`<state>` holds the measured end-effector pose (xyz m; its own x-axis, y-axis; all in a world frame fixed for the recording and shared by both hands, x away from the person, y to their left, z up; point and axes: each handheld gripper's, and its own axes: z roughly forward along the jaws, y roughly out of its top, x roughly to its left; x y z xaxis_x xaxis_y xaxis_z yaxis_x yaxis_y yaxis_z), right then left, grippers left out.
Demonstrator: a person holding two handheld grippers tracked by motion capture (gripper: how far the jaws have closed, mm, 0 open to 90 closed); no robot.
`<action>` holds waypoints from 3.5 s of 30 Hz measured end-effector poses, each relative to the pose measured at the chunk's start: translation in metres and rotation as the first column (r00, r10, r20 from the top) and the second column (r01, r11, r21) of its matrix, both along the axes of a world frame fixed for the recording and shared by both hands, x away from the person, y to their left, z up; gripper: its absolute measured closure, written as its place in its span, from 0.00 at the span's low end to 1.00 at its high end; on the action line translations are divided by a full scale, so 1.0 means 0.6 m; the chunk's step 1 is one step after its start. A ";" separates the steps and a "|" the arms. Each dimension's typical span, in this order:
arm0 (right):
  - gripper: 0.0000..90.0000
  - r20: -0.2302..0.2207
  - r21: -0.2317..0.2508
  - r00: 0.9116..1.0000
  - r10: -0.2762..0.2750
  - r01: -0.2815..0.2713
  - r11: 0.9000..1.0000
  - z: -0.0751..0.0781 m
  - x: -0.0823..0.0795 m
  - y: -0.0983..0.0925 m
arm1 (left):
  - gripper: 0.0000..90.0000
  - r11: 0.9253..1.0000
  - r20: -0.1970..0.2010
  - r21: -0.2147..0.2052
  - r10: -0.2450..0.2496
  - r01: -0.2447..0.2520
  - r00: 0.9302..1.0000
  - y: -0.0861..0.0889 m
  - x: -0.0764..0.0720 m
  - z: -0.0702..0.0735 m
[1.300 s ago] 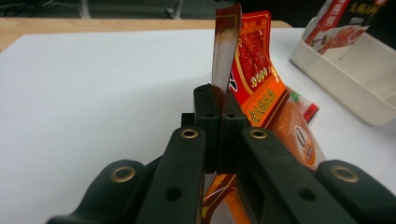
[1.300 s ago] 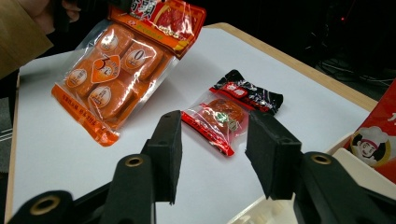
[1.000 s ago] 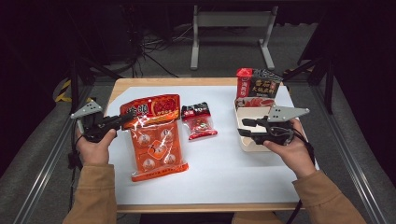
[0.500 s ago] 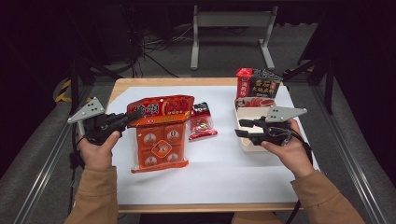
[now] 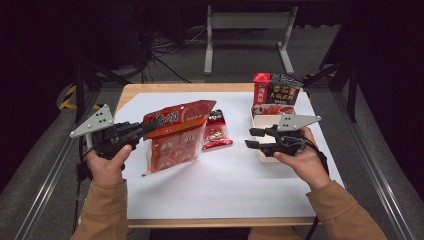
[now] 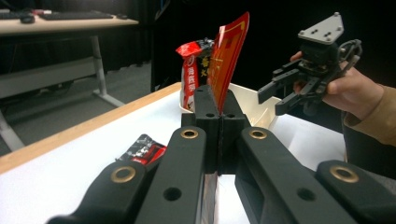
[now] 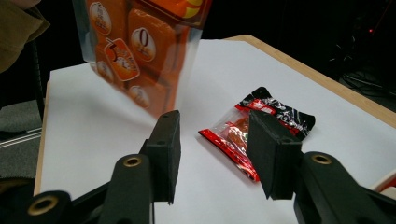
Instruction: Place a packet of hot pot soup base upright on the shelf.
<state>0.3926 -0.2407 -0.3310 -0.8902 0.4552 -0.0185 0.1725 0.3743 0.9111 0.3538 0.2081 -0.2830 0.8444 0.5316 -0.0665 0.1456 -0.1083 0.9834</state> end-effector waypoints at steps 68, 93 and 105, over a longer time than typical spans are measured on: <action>0.49 0.026 0.012 0.917 0.397 -0.398 0.917 -0.055 -0.005 0.188 | 1.00 0.986 0.063 -0.043 -0.156 0.159 0.986 -0.065 -0.027 0.016; 0.78 -0.066 -0.059 0.927 0.370 -0.374 0.926 -0.022 -0.017 0.173 | 0.94 0.987 0.018 -0.062 -0.151 0.152 0.988 -0.057 -0.014 0.006; 0.78 -0.109 -0.103 0.951 0.289 -0.300 0.948 0.004 -0.008 0.137 | 0.63 0.997 0.000 0.022 -0.068 0.068 0.998 -0.055 -0.003 -0.004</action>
<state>0.3877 -0.1587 -0.3284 -0.9846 0.1720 0.0316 0.1186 0.5238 0.8436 0.3517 0.1751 -0.2852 0.8789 0.4739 -0.0546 0.1361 -0.1394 0.9808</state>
